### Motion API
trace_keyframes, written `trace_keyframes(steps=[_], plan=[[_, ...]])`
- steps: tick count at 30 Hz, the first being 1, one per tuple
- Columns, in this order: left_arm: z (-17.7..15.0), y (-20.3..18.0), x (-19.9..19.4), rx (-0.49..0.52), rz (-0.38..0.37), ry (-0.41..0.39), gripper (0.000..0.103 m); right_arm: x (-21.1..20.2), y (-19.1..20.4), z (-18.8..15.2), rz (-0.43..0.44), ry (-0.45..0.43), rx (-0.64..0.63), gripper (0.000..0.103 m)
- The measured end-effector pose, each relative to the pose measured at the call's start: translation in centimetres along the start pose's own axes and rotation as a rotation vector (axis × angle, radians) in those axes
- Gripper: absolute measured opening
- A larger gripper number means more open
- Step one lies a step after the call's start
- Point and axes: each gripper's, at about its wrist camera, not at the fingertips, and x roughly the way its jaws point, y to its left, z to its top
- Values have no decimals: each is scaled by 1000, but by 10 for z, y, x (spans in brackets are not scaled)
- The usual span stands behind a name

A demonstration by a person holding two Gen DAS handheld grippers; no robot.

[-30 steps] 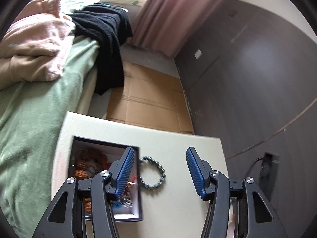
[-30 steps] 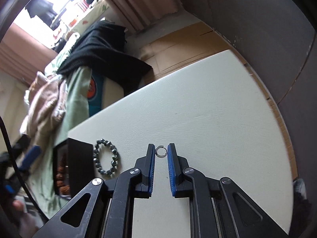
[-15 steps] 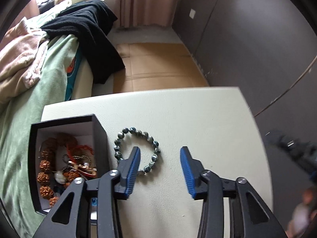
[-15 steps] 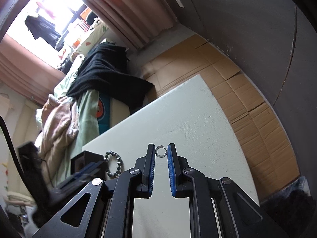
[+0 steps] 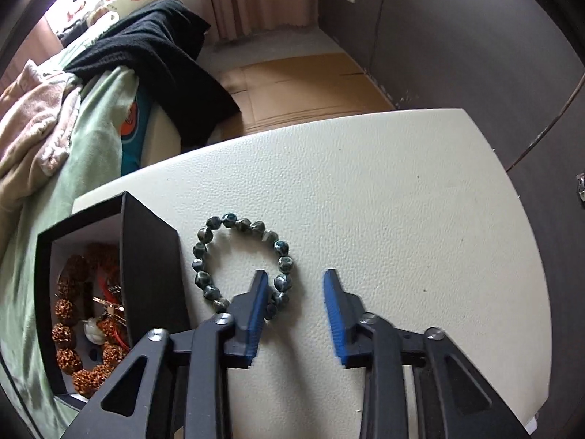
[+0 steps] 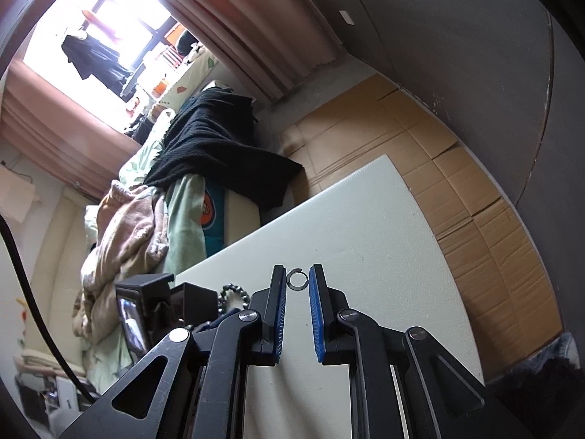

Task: Organize jewelry

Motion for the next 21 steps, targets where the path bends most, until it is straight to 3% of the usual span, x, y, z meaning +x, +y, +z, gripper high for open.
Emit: trace_keyframes(steps=[2,7,21], plan=[[0,0,-1,1,1,-2,10,0,1,0,2,0,1,14],[1,9,-2,-55,-73,0,10,3,2,-3,-12,14,-11,14],[5,52,-81,-193,-198,-184,10,7,19,-7,-11,17,-46,14]])
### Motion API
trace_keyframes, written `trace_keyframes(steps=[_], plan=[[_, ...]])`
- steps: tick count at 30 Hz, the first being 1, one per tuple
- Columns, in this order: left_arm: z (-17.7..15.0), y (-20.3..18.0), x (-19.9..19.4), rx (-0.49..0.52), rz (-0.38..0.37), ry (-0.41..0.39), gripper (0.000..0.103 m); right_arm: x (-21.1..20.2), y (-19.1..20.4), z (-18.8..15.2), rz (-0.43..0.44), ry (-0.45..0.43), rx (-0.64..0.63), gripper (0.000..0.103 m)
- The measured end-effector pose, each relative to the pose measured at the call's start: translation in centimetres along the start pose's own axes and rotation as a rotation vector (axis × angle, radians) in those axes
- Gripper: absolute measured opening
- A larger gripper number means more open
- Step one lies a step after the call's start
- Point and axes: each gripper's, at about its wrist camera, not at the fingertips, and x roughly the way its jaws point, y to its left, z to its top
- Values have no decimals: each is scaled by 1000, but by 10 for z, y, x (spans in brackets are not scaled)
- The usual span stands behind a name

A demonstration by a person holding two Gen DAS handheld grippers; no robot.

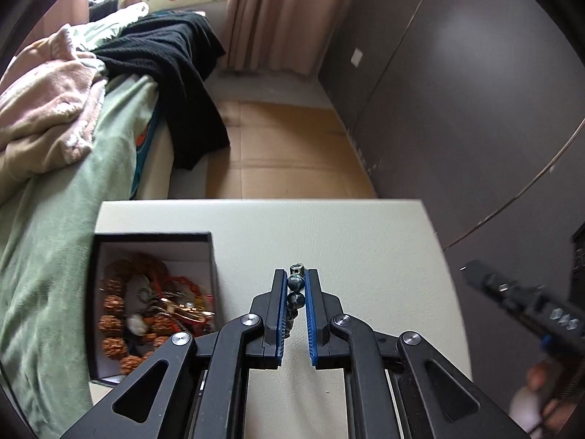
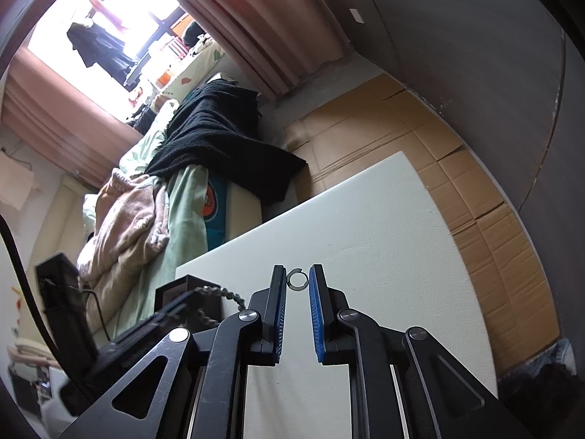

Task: Organize jewelry
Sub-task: 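Lower green bracelet into box with left while right lowers silver ring into box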

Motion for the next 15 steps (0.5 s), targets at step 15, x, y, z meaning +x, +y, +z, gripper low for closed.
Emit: trace_keyframes(steps=[15], plan=[[10,49,-59,-97,-19,-125,10,15,50,-14,88,5,-74,14]])
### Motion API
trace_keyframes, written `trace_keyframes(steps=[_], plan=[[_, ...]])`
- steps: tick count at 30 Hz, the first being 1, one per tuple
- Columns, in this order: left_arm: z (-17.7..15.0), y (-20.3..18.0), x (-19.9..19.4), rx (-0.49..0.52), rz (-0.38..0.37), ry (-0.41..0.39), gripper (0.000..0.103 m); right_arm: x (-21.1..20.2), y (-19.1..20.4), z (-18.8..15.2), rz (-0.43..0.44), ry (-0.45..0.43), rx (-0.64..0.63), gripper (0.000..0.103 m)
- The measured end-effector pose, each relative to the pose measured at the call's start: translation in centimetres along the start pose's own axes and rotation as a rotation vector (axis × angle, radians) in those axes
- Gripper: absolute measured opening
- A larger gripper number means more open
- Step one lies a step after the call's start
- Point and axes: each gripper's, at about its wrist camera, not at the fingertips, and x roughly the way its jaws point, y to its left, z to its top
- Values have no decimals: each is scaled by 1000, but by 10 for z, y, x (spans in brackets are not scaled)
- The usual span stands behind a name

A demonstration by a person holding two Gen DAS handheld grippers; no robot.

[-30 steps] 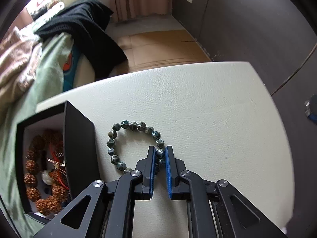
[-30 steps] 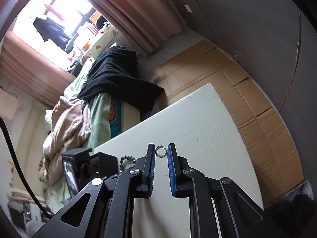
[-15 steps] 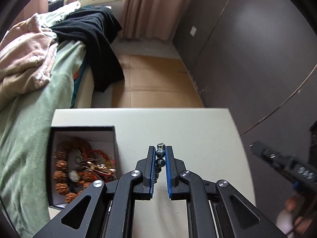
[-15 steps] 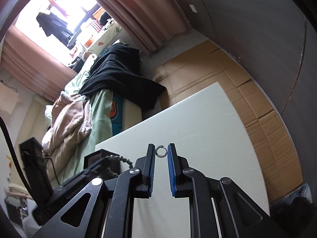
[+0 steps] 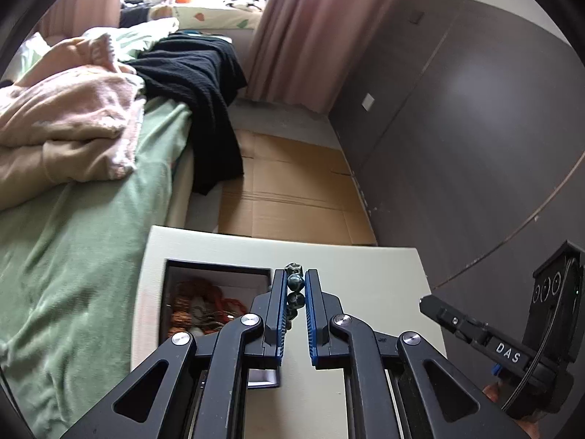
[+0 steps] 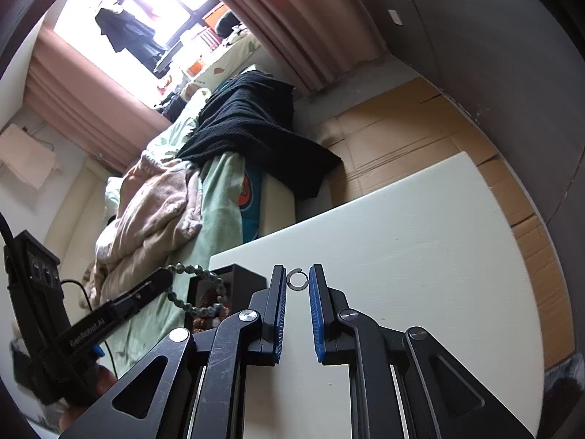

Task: Organize jewelry

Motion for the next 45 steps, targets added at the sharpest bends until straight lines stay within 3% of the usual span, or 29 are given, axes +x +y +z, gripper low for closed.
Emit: trace_keyframes(steps=[8,15,16,18,20,33,34,35,37,40,45], plan=[[4,18,1,-43,-47,-13,10,12,12,-5,-4,19,-28,14],[7,37,4,-101,-12,12,14,24,22,-10,-5,46,-45,14],[8,40,3,-108,-9,14,18,25,24,-11,-1,47,-47,14],[8,43,0,-117,5,4,57,25,27,-11,14,46,-53,14],[9,47,-7,-127,15,-29,74,25,31,-12,35,44,-60,14],[18,82,-31,-210,38,-77,75,57,87,-33,167,128,-150,15],[17,82,-33,-204,41,-79,75,57,88,-34,168,138,-154,23],[16,80,-36,-200,43,-80,75,58,89,-35,176,148,-151,39],[13,79,-40,-193,43,-80,75,51,87,-36,178,124,-142,55],[10,77,-46,-183,57,-81,77,41,79,-36,170,108,-113,55],[3,63,-56,-141,59,-94,88,19,63,-36,106,76,-86,56]])
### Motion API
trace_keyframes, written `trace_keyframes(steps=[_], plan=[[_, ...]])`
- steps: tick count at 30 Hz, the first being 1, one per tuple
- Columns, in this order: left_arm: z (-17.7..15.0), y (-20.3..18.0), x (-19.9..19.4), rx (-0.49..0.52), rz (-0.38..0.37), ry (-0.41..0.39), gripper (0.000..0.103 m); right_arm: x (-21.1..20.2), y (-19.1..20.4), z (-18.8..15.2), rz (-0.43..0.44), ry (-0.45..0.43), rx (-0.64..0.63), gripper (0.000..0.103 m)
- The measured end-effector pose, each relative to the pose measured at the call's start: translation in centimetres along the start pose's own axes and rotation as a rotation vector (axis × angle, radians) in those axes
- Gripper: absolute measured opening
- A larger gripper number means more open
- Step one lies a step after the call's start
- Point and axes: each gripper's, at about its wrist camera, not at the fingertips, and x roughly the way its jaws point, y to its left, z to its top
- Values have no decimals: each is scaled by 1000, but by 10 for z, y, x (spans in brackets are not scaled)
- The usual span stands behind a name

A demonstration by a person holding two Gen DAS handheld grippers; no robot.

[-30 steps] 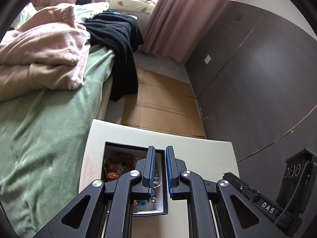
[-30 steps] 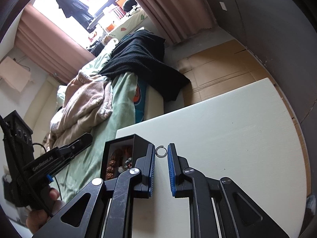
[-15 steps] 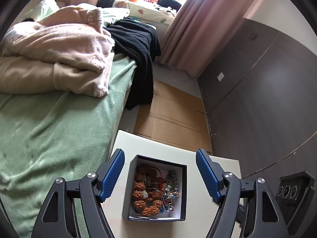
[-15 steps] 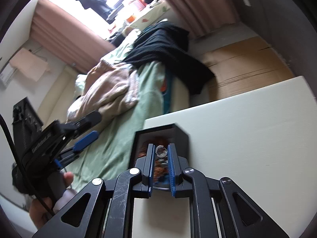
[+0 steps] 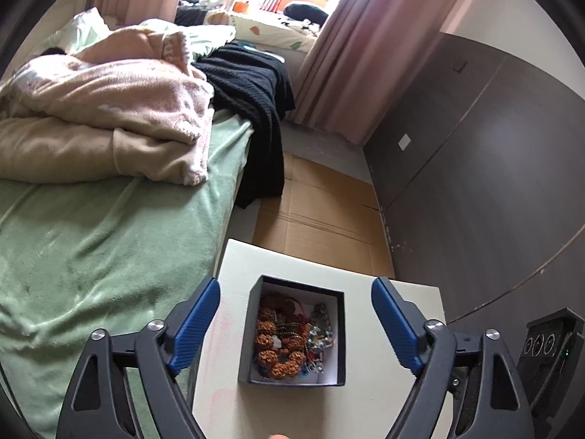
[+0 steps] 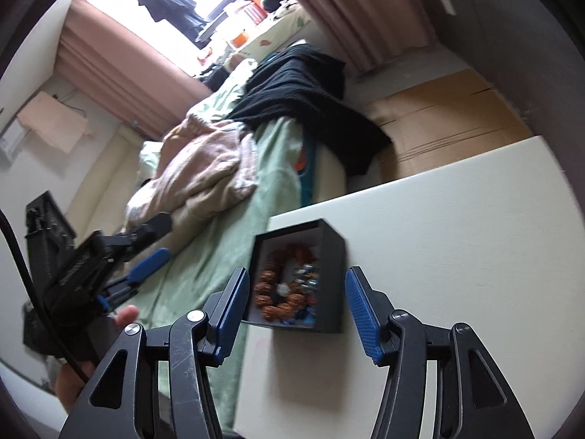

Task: Organize jewelry

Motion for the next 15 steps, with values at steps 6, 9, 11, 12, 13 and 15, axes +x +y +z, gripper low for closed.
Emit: trace_keyframes(steps=[6,9,11,12,13,15], plan=[[-13,-16,-9,59,43,-20,92,-28,-11,-6,-77,-19,5,71],[-22,-23,-10,75,35,-7,97,-44,-14,-9,-110,-31,0,74],[-28,-31,-12,99,39,-7,98,-55,-14,-12,-145,-49,-15,91],[-32,-36,-14,116,43,-9,99,-61,-14,-14,-159,-60,-24,93],[-35,-39,-16,132,46,-11,100,-67,-14,-15,-170,-71,-32,93],[-41,-47,-23,162,39,-31,101,-77,-13,-18,-183,-84,-39,94]])
